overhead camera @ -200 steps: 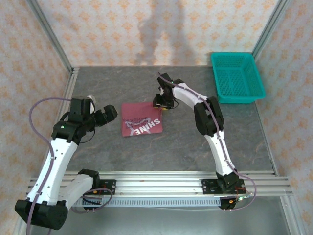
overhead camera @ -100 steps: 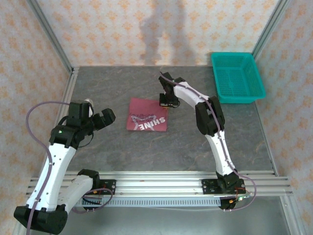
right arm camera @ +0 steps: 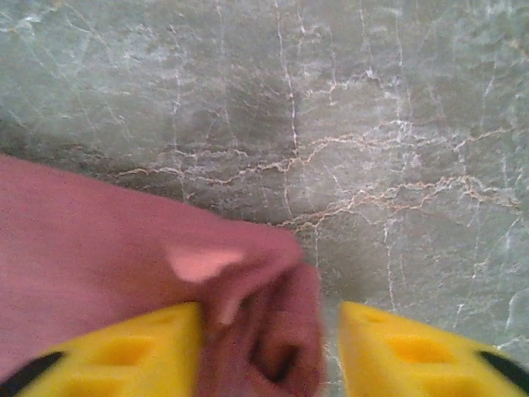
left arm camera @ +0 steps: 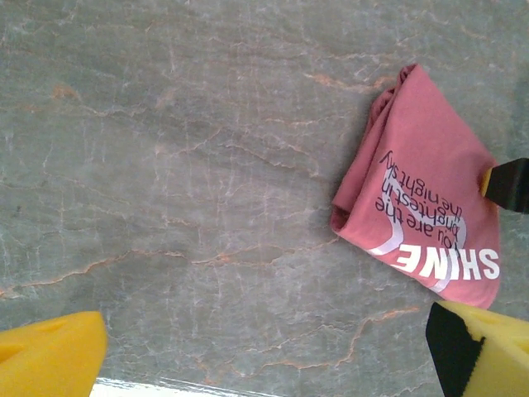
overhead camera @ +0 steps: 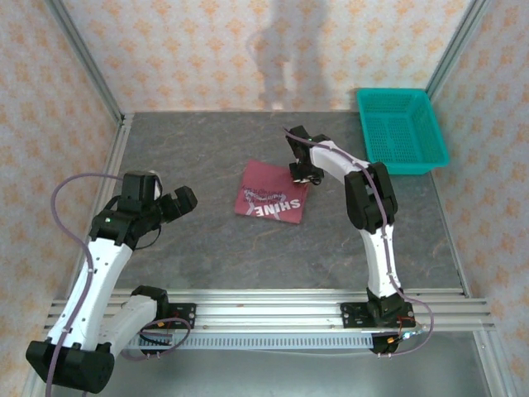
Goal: Fold and stack the t-shirts
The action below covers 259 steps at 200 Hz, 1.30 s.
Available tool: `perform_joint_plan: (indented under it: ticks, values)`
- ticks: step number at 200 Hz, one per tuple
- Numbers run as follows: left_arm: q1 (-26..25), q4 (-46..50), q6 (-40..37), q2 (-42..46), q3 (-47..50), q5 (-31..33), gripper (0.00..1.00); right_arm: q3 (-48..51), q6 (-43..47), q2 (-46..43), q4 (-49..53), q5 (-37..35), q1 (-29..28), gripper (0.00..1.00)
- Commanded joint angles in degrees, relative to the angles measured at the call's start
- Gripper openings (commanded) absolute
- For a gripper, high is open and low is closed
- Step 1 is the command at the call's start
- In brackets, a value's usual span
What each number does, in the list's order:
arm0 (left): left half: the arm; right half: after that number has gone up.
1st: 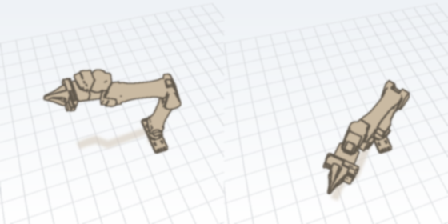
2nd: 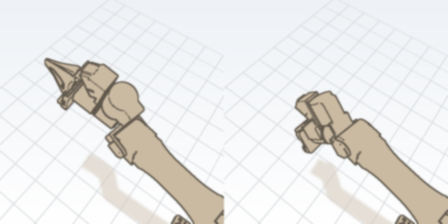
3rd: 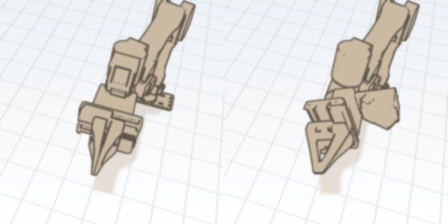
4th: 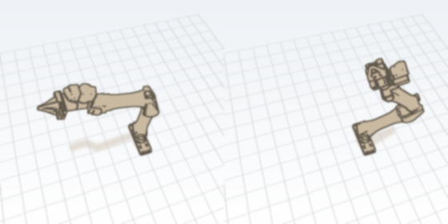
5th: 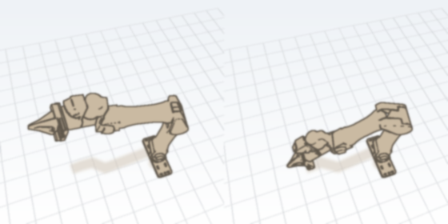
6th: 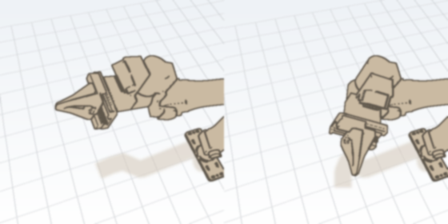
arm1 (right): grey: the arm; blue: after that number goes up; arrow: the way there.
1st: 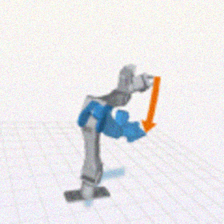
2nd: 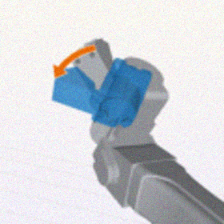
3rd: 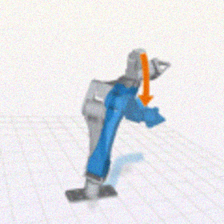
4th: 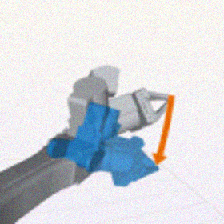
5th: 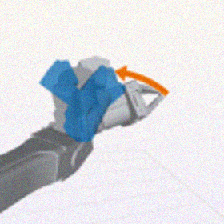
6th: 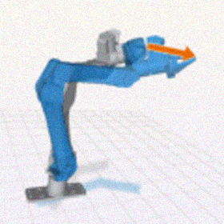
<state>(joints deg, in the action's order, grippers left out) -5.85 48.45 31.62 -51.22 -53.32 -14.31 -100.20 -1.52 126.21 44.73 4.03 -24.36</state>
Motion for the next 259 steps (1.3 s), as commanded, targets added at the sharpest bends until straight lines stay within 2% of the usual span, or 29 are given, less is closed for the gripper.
perform_joint_plan:
  ticks: [1, 15, 28, 49, 65, 82, 94, 101, 109, 123, 142, 151, 162, 174, 180, 189, 196, 209, 216, 230, 239, 247, 259]
  values:
    - [0.51, -1.43, -0.27, -0.88, 1.16, 1.98, 1.0, 3.06, -4.11, -9.22, -4.14, 0.79, 1.82, 0.66]
    - [0.58, -1.34, -0.68, -1.31, 1.68, 4.25, 1.0, 10.35, -6.81, -18.27, -9.66, 2.6, 3.46, 0.81]
    - [0.88, -1.63, -0.68, -1.21, 2.59, 6.68, 1.0, 17.37, -6.94, -27.35, -12.19, 0.74, 4.33, 1.0]
    - [1.6, -4.22, -0.68, 0.07, 5.32, 13.87, 1.0, 30.27, -6.55, -41.71, -14.15, -7.42, 4.58, 0.99]
    - [2.95, -10.17, -2.57, 1.27, 8.88, 20.5, 1.0, 43.39, -7.81, -52.35, -18.61, -13.06, 5.95, 0.99]
    - [4.86, -18.46, -4.17, 1.15, 12.65, 26.74, 1.0, 59.28, -9.03, -62.89, -29.42, -15.19, 9.18, 1.0]
    - [5.23, -26.1, -7.04, 0.46, 15.96, 30.37, 1.0, 69.49, -6.76, -68.2, -40.81, -20.95, 9.66, 0.99]
    - [5.39, -31.28, -9.53, -0.15, 18.03, 31.11, 1.0, 70.91, -6.91, -70.66, -41.45, -22.42, 10.96, 1.0]
    - [5.41, -37.55, -13.08, -1.17, 20.7, 31.5, 1.0, 74.11, -2.75, -72.22, -48.67, -23.42, 11.87, 1.0]
    - [5.64, -48.42, -18.13, -3.73, 25.37, 33.05, 1.0, 78.87, 1.92, -71.43, -60.93, -25.57, 12.54, 1.0]
    - [5.89, -61.62, -21.47, -8.17, 29.94, 32.29, 1.0, 81.72, 1.2, -65.72, -68.0, -25.73, 15.42, 1.0]
    - [5.89, -64.93, -21.74, -10.88, 30.38, 32.28, 1.0, 84.6, 1.15, -63.51, -75.75, -24.01, 16.74, 1.0]
    - [5.9, -69.64, -21.87, -14.9, 30.7, 31.13, 1.0, 85.33, -0.16, -62.44, -79.77, -20.04, 18.72, 1.0]
    - [5.92, -76.81, -22.66, -19.76, 31.35, 29.73, 1.0, 86.39, -2.68, -56.65, -90.06, -16.1, 22.15, 1.0]
    - [5.87, -77.11, -21.76, -21.06, 30.41, 29.66, 1.0, 85.62, -2.3, -53.39, -93.07, -15.55, 23.23, 1.0]
    - [5.87, -83.19, -24.45, -23.79, 30.59, 27.38, 1.0, 83.28, -1.12, -49.66, -93.39, -16.28, 23.56, 1.0]
    - [5.82, -84.27, -25.83, -25.75, 29.81, 26.71, 1.0, 81.55, -1.94, -45.89, -93.36, -14.72, 24.58, 1.0]
    - [5.83, -86.38, -27.06, -29.94, 28.47, 24.21, 1.0, 81.07, 0.99, -39.33, -99.21, -9.01, 24.53, 0.99]
    - [5.19, -86.42, -29.08, -30.97, 28.28, 20.89, 1.0, 80.64, 1.15, -36.8, -102.04, -9.74, 24.37, 0.99]
    - [4.74, -95.02, -31.05, -34.98, 30.39, 18.66, 1.0, 78.93, 0.7, -39.17, -94.4, -10.61, 24.23, 0.99]
    - [4.67, -90.93, -30.8, -34.01, 29.4, 18.88, 1.0, 78.87, 1.16, -38.23, -96.09, -11.1, 23.93, 0.99]
    - [4.61, -93.78, -31.03, -34.69, 30.06, 18.98, 1.0, 79.7, 1.5, -37.35, -99.31, -11.75, 23.54, 0.99]
    - [4.6, -92.66, -30.98, -34.56, 29.73, 19.05, 1.0, 79.8, 0.91, -38.73, -97.14, -13.26, 23.43, 0.99]
